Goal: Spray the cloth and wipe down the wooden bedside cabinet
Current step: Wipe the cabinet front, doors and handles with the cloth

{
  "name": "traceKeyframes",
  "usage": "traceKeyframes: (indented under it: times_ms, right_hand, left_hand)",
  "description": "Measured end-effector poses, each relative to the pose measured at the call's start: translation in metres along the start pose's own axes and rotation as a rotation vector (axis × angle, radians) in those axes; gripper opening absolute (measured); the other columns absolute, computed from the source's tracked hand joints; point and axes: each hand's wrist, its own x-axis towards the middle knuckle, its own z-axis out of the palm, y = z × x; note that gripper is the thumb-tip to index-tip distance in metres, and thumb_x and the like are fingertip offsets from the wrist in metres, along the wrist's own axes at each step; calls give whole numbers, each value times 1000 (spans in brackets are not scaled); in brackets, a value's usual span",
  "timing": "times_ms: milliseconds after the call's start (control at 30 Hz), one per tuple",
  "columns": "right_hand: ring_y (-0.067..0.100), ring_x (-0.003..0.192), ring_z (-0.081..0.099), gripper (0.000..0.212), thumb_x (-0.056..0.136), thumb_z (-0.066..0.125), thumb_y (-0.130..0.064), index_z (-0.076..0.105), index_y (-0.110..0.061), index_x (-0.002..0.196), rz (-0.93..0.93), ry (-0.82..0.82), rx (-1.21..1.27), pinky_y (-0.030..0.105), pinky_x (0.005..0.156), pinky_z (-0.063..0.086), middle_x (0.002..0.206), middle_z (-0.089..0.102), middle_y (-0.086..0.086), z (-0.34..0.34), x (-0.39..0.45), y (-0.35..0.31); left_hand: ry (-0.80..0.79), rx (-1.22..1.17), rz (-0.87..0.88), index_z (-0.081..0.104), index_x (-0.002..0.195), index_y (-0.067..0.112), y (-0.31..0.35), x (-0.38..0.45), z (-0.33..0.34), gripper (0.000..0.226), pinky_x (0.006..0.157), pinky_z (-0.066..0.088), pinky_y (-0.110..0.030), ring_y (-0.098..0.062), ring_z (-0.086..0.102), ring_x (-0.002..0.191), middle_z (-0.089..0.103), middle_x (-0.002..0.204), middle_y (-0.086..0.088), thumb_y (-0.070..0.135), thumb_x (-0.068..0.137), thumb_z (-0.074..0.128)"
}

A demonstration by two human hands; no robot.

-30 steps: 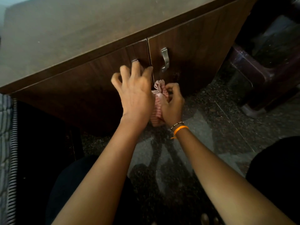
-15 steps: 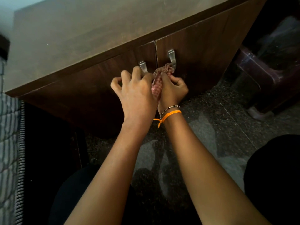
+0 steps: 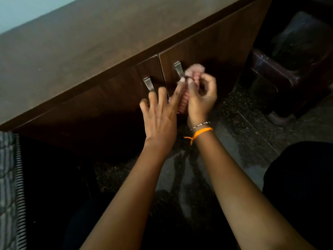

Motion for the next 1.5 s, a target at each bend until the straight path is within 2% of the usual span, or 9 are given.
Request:
traceKeyframes:
  times_ms: [167, 433, 533, 633, 700, 900, 1167, 1400, 1500]
  right_hand:
    - [18, 112, 51, 33, 80, 56, -4, 57, -9, 113, -9, -30, -24, 35, 104, 42, 115, 48, 3, 14, -18, 26]
    - [-2, 126, 18, 50, 101, 30, -10, 8, -8, 146, 402, -21, -55, 4, 105, 14, 149, 21, 3, -1, -13, 90]
    - [23, 128, 38, 52, 101, 25, -39, 14, -15, 146, 737, 15, 10, 37, 104, 36, 140, 41, 11, -5, -4, 107]
    - [29, 139, 27, 90, 74, 50, -71, 16, -31, 147, 794, -9, 231, 49, 115, 24, 155, 20, 8, -24, 4, 190]
    - [29, 136, 34, 92, 67, 63, -64, 23, -33, 144, 790, 0, 367, 55, 114, 24, 152, 29, 5, -32, 6, 230]
    - [7, 136, 17, 78, 89, 24, 14, -2, -31, 147, 437, -163, 147, 26, 108, 20, 156, 6, -3, -4, -1, 59]
    - [5, 140, 10, 55, 94, 41, 5, 19, -10, 143, -251, -340, -198, 27, 120, 12, 144, 15, -8, 3, 6, 28]
    - [32, 144, 15, 64, 87, 33, -5, 7, -5, 146, 149, -212, -256, 49, 118, 18, 155, 10, 18, -20, 26, 81]
    - [35, 136, 31, 61, 94, 37, 0, 7, -7, 146, 436, -247, -359, 39, 109, 33, 153, 19, 18, -40, 35, 109]
  left_hand:
    - [8, -33, -26, 34, 142, 34, 6, 8, 7, 64, 76, 38, -43, -30, 48, 92, 52, 103, -8, 30, 81, 54]
    - [-100, -182, -69, 22, 146, 37, 5, 15, -7, 80, 82, 28, -46, -36, 40, 105, 45, 118, -15, 41, 68, 3]
    - [-103, -138, -51, 24, 145, 37, 7, 16, 0, 69, 80, 26, -44, -34, 39, 105, 44, 119, -12, 41, 76, 21]
    - [-68, -22, -45, 35, 141, 36, 5, 15, 11, 74, 74, 33, -42, -31, 43, 95, 51, 109, -9, 24, 73, 63]
    - [-30, -10, -38, 39, 139, 35, 4, 15, 15, 76, 71, 33, -41, -30, 44, 91, 52, 105, -8, 22, 69, 67]
    - [-41, -44, -35, 30, 143, 36, 5, 15, 9, 68, 74, 34, -42, -32, 45, 96, 50, 110, -10, 18, 80, 48]
    - [-58, 30, 28, 29, 145, 20, 18, 14, 2, 76, 85, 40, -43, -29, 38, 110, 46, 129, -6, 25, 70, 37]
    - [-53, 75, 31, 29, 145, 8, 25, 10, 3, 71, 99, 36, -51, -36, 34, 133, 22, 155, -9, 19, 75, 37]
    - [-53, 97, 45, 29, 145, 8, 22, 9, 4, 79, 99, 37, -51, -36, 35, 133, 23, 155, -6, 26, 74, 56]
